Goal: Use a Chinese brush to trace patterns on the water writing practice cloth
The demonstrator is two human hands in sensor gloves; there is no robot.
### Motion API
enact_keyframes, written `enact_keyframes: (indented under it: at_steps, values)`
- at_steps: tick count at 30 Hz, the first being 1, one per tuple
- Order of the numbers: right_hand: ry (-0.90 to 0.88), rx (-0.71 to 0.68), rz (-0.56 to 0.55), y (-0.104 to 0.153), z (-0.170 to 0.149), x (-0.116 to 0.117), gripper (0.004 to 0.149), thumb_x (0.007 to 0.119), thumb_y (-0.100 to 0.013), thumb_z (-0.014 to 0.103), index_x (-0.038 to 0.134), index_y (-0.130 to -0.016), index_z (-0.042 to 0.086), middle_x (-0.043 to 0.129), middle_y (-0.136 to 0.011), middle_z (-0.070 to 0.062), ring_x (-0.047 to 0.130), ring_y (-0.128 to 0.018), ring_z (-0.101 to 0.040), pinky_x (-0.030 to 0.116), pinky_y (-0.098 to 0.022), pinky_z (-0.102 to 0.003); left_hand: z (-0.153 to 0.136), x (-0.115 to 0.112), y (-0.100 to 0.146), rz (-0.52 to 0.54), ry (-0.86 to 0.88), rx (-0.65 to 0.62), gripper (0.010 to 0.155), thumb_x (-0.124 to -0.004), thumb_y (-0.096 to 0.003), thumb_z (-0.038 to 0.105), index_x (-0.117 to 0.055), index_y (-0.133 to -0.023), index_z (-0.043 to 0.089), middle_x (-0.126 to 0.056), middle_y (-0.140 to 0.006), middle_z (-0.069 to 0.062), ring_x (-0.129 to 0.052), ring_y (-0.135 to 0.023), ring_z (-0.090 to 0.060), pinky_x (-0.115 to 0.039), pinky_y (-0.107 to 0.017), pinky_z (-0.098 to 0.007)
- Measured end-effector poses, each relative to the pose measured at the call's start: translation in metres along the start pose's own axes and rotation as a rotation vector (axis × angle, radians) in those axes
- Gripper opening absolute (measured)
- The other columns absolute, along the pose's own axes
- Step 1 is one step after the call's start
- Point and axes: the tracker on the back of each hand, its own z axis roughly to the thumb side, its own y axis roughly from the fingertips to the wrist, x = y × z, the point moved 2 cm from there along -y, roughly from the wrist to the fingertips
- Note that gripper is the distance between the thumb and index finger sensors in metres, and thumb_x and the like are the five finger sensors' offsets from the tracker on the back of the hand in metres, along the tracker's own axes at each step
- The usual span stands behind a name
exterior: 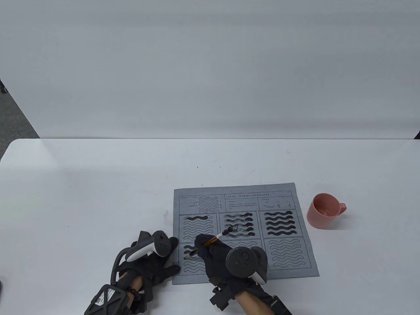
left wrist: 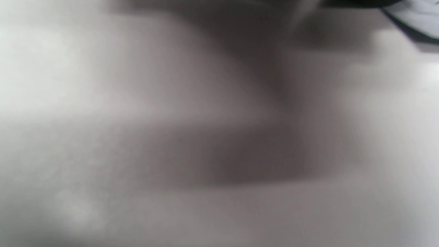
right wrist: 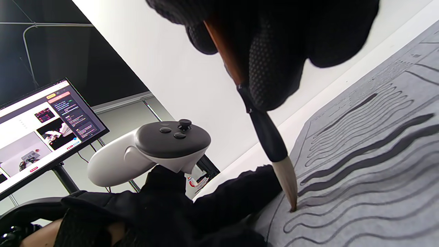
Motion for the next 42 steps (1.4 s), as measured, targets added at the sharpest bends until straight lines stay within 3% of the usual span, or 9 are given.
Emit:
enact_keyframes:
  at_steps: [42]
  values:
    - [0.047, 0.013, -0.003, -0.0005, -0.0051, -0.0044, 0.041, 0.062, -0.054, 0.026, 0.065, -0.092, 0.008, 0.083, -0.091, -0.019, 0.098, -0.065, -0.035, 0.074, -0.054, -0.063, 0.0000, -0.0002, -0.0002, 0.001, 0.000, 0.000, 0.086, -0.051, -0.0412, 0.072, 0.016, -0.093, 0.057, 0.033, -0.100, 0.012, 0.031, -0.094, -0.035, 0.008, -0.071, -0.062]
